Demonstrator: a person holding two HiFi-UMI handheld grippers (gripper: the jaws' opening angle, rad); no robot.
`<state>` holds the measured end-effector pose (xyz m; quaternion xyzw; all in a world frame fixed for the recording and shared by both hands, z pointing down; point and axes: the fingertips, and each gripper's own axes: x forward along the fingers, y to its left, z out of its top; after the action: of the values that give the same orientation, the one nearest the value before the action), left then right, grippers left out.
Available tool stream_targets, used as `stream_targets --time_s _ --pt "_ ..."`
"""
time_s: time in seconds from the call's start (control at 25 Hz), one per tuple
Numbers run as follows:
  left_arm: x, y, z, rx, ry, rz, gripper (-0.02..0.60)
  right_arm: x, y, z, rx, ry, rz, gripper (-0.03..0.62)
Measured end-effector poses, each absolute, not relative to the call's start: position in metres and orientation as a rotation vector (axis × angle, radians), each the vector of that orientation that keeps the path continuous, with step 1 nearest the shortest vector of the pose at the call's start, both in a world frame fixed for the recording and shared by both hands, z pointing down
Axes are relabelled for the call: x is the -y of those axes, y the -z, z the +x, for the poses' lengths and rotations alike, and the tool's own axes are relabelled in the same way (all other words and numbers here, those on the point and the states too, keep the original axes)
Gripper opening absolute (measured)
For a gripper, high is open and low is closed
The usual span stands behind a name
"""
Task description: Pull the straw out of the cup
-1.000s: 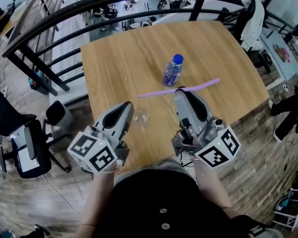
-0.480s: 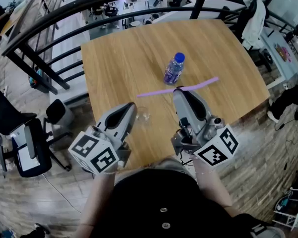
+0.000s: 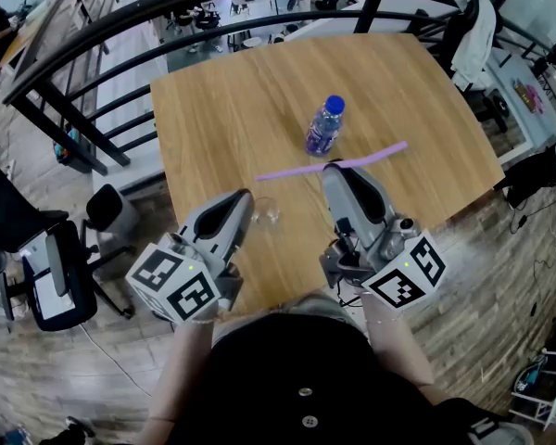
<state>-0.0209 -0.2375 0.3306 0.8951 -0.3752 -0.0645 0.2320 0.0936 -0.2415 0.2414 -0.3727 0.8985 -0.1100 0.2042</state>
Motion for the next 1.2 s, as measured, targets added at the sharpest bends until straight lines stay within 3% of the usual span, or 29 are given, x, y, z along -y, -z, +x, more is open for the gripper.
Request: stream_targets --time_s 1.2 --pt "0.2378 -0.3344 -0.0259 1.043 0.185 2.432 0.018 0.239 -0.2424 0.0944 -2.521 0.295 -1.036 0.032"
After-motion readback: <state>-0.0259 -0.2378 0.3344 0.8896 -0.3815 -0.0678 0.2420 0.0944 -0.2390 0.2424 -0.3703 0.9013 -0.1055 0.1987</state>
